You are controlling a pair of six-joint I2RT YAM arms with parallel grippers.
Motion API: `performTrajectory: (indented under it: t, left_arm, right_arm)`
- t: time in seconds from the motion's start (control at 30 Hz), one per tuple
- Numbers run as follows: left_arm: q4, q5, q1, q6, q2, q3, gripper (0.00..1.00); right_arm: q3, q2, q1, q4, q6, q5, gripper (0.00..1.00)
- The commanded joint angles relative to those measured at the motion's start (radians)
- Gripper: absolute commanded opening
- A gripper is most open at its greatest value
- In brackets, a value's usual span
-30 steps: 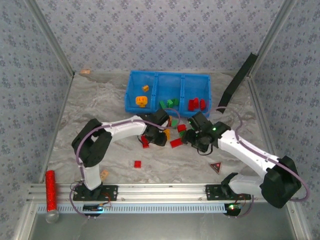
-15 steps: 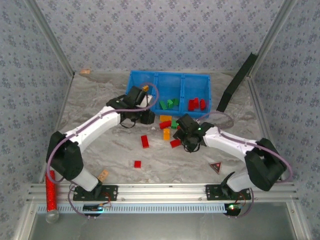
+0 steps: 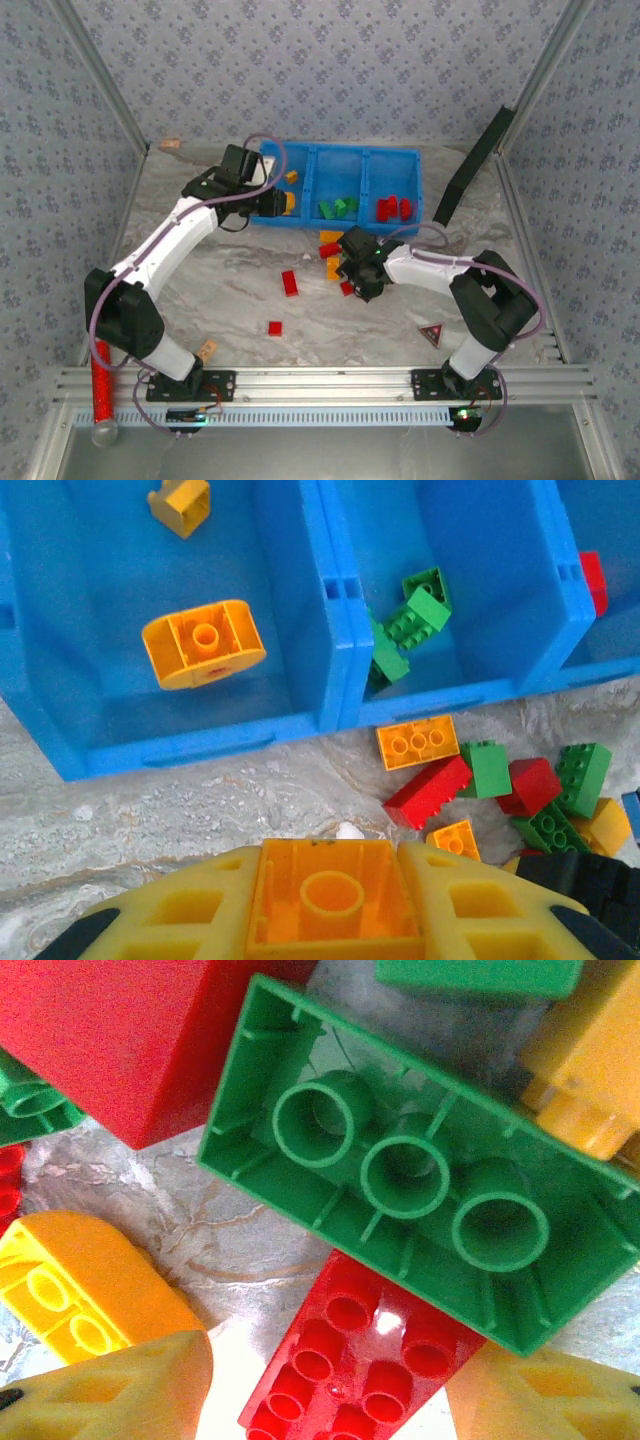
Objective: Sort the legos into containers by color
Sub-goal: Place the lego in the container, then pick up the lego from the center of the table.
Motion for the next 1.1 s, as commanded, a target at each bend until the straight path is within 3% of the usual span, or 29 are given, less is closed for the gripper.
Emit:
performTrajectory:
  t: [0.0, 0.13, 0.3, 0.53, 0.67, 0.87, 1.07]
  left_arm:
    - [0.027, 0.011, 0.009, 0.008, 0.041, 0.038, 0.24]
    - [0.049, -0.002, 0.012, 0.000, 0.106, 0.060, 0.24]
    - [0.046, -0.031, 0.026, -0.004, 0.215, 0.131, 0.24]
    - [-0.026, -0.071, 0.030, -0.002, 0.368, 0.255, 0.25]
    - [-0.060, -0.087, 0.030, -0.006, 0.434, 0.296, 0.25]
    - [-0.114, -0.084, 0.032, -0.011, 0.513, 0.376, 0.29]
    - [-0.132, -0.105, 0.032, -0.005, 0.547, 0.414, 0.40]
  right_arm:
    - [0.014, 0.066, -0.008, 0.020, 0.003, -0.037, 0.61]
    - [0.015, 0.102, -0.013, -0.002, -0.024, -0.071, 0.51]
    - [0.008, 0.124, -0.023, -0.026, -0.076, -0.120, 0.47]
    - [0.004, 0.113, -0.027, -0.130, -0.253, -0.150, 0.38]
    - [0.004, 0.060, -0.002, -0.221, -0.374, -0.102, 0.32]
    - [0.044, -0.067, 0.035, -0.348, -0.527, -0.009, 0.31]
    - [0.162, -0.175, 0.024, -0.534, -0.696, 0.089, 0.31]
